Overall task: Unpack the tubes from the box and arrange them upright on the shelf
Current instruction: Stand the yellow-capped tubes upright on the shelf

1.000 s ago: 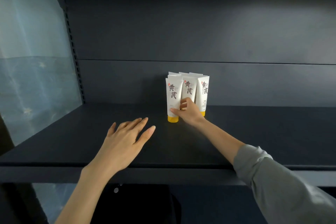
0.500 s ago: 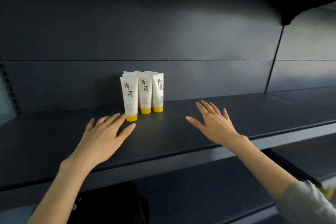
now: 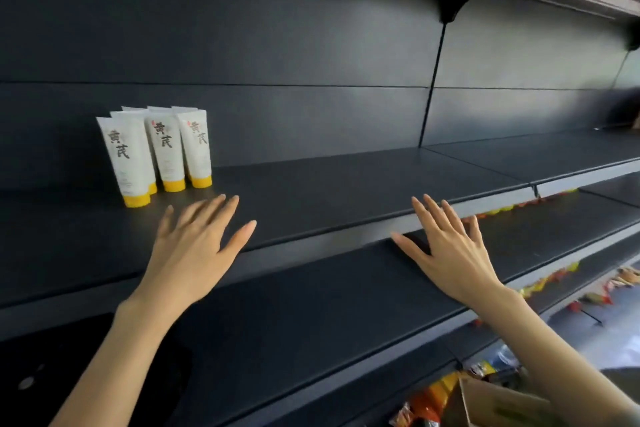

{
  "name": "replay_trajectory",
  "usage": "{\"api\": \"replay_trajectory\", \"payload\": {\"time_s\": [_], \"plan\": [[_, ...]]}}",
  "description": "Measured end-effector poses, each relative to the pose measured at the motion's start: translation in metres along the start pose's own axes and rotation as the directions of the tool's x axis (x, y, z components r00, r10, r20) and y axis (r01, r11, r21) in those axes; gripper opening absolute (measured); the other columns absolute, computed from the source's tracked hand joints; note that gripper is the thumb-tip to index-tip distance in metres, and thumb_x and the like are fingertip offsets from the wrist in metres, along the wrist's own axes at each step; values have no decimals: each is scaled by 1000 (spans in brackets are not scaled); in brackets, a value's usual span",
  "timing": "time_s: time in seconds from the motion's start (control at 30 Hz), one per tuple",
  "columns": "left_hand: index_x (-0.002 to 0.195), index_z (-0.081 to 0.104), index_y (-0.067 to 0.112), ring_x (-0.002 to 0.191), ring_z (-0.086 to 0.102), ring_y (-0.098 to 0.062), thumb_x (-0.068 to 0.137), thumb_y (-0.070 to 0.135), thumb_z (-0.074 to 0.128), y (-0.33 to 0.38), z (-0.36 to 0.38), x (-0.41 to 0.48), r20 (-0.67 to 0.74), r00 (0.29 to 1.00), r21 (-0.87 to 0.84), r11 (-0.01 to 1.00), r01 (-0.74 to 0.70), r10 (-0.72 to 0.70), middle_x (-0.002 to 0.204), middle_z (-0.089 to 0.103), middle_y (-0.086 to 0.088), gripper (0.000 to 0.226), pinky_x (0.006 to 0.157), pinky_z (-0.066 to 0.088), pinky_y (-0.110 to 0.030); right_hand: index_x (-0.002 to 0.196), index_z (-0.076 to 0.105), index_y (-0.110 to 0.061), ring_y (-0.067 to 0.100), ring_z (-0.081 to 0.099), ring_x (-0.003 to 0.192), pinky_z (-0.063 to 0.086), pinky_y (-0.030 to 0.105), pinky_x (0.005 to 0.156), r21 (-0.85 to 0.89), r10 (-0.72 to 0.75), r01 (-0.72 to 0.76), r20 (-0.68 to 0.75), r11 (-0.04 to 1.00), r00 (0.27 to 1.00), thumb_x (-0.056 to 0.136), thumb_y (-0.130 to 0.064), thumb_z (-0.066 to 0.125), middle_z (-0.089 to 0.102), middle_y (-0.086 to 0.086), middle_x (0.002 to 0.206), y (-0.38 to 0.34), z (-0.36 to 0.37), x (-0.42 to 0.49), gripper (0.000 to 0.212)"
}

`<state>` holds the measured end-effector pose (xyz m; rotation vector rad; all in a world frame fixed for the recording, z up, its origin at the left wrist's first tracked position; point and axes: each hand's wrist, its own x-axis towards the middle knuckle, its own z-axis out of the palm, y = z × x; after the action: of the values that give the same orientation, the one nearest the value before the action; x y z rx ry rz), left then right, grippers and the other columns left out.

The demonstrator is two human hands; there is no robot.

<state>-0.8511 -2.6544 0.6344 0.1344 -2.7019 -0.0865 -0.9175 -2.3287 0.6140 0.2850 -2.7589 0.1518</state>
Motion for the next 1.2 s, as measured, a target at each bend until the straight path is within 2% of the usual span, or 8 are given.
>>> {"api": "replay_trajectory", "payload": {"time_s": [0.17, 0.33, 0.43, 0.57, 0.77, 0.93, 1.03, 1.2], "plan": [[150, 21, 25, 143, 21, -17, 87, 70, -1, 72, 25, -14, 7, 998, 12, 998, -58, 58, 156, 24, 3, 81, 115, 11, -51, 151, -1, -29, 19, -3, 147, 0, 53, 115, -20, 52, -51, 28, 998, 998, 78, -76, 4, 0, -5, 160, 72, 5, -39, 87], [145, 35, 15, 138, 34, -27, 88, 63, 7, 142, 45, -25, 10, 981, -19, 981, -193, 193, 150, 37, -8, 80, 111, 17, -57, 151, -3, -32, 19, -3, 148, 1, 53, 116, -32, 183, -181, 78, 983, 980, 76, -78, 4, -1, -7, 160, 139, 17, -79, 88], [140, 43, 9, 130, 45, -31, 93, 53, 18, 184, 61, -32, 8, 947, -30, 947, -320, 321, 143, 47, -14, 69, 106, 27, -60, 151, -4, -34, 19, -4, 147, 1, 53, 116, -49, 268, -264, 102, 963, 958, 77, -78, 7, -4, -6, 160, 174, 26, -105, 87], [139, 44, 10, 127, 49, -31, 95, 50, 19, 231, 94, -34, 88, 880, -68, 884, -463, 467, 140, 50, -13, 64, 105, 31, -58, 150, -7, -34, 19, -6, 147, 1, 55, 116, -75, 395, -387, 163, 919, 904, 77, -77, 6, -8, -5, 160, 211, 41, -140, 86], [147, 29, 15, 138, 34, -28, 91, 54, 5, 271, 172, -25, 292, 762, -134, 813, -566, 578, 151, 35, -10, 72, 112, 19, -55, 152, 4, -27, 22, -2, 147, 3, 58, 115, -112, 570, -562, 262, 819, 778, 81, -74, 12, 0, -1, 161, 250, 82, -196, 86], [150, 17, 19, 144, 21, -24, 94, 54, 4, 293, 240, -15, 417, 647, -175, 754, -633, 639, 157, 23, -6, 67, 115, 10, -51, 152, 5, -26, 24, 2, 147, 6, 57, 116, -182, 720, -710, 349, 680, 600, 84, -72, 15, 3, -1, 161, 265, 133, -232, 82], [151, 13, 20, 144, 17, -23, 96, 50, 12, 305, 276, -11, 460, 587, -205, 723, -660, 666, 158, 20, -5, 63, 116, 7, -50, 152, 5, -25, 24, 3, 147, 7, 57, 116, -196, 770, -777, 409, 599, 490, 87, -70, 20, 2, 0, 161, 268, 167, -245, 81], [151, 7, 23, 145, 12, -20, 92, 55, 4, 326, 326, -12, 541, 482, -230, 673, -703, 689, 159, 15, -2, 67, 116, 5, -49, 152, 6, -23, 24, 5, 147, 8, 56, 115, -193, 791, -842, 493, 505, 362, 88, -69, 21, 4, 2, 161, 266, 220, -257, 80]]}}
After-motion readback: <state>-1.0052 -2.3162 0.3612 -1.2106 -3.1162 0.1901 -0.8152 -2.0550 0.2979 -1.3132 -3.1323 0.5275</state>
